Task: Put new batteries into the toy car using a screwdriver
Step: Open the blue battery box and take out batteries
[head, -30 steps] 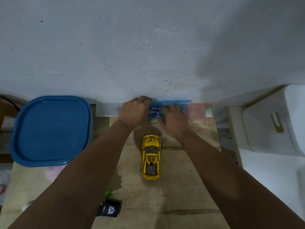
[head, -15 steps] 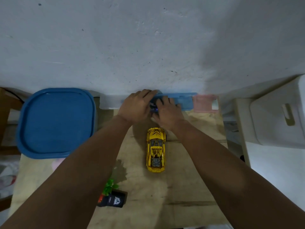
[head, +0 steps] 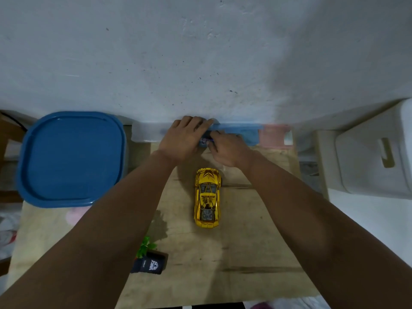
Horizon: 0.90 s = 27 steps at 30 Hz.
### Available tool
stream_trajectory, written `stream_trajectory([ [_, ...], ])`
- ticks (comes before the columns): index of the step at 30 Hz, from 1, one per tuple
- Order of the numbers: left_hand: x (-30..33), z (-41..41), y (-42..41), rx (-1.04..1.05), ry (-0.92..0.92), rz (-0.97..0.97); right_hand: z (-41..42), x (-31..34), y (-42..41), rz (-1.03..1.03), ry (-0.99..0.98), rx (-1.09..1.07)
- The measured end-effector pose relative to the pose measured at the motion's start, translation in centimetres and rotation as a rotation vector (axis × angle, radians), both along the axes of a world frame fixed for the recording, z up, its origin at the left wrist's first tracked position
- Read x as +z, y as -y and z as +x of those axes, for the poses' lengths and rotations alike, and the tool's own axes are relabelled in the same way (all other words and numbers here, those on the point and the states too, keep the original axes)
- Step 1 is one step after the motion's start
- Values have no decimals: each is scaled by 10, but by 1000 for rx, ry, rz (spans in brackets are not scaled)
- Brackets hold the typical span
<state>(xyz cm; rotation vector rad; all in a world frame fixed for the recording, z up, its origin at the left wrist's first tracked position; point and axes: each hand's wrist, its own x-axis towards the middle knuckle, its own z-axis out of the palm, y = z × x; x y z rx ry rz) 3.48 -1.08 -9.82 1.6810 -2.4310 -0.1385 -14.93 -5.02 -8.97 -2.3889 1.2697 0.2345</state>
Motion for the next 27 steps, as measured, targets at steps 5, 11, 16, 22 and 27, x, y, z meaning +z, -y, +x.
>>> stream_trajectory([
  [5,0,-3,0,21,36,32,1,-1,6,13,12,8],
  [11,4,-7,-1,52,45,76,-1,-4,7,24,53,-4],
  [16,3,-11,-2,93,25,94,-2,-9,1,17,101,-37],
  [22,5,-17,-4,148,19,89,-6,-5,-4,-148,121,52],
  [27,7,-20,-4,181,40,97,-16,-1,-6,-237,110,150],
])
